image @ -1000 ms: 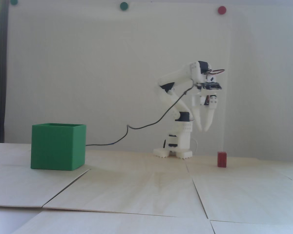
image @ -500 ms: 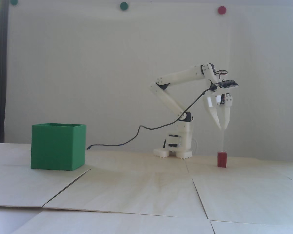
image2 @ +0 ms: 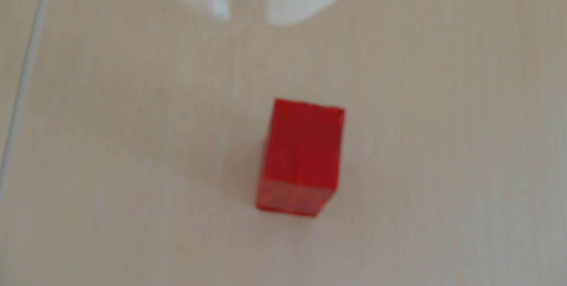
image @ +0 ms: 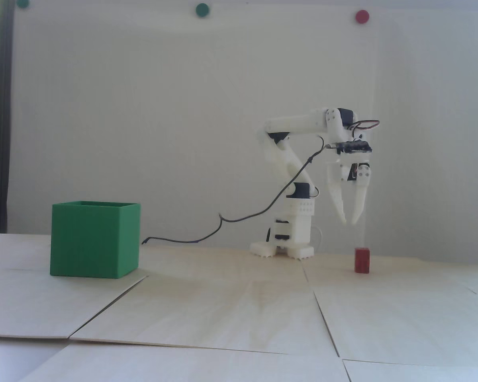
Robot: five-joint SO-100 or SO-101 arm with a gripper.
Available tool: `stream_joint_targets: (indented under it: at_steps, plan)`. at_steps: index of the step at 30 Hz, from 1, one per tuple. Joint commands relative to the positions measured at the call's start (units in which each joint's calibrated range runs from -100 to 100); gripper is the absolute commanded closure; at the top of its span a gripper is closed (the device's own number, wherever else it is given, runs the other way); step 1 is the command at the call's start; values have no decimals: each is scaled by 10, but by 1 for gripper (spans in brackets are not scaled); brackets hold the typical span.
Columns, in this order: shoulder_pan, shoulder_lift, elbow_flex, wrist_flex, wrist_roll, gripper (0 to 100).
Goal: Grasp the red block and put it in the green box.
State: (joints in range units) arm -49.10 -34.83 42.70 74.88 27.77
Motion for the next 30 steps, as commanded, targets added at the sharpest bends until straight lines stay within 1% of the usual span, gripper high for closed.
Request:
stream_joint_targets:
  at_steps: [1,6,9,14,19,26,30]
  plan:
    - [6,4,-45,-17,3,97]
    - [9,4,-39,-20,5,97]
    - [17,4,-39,-46,5,97]
    - [26,5,-44,-62,6,89]
    - [26,7,-43,-79,6,89]
    - [48,74,-44,-97,7,89]
    - [49,94,-38,-99,20,89]
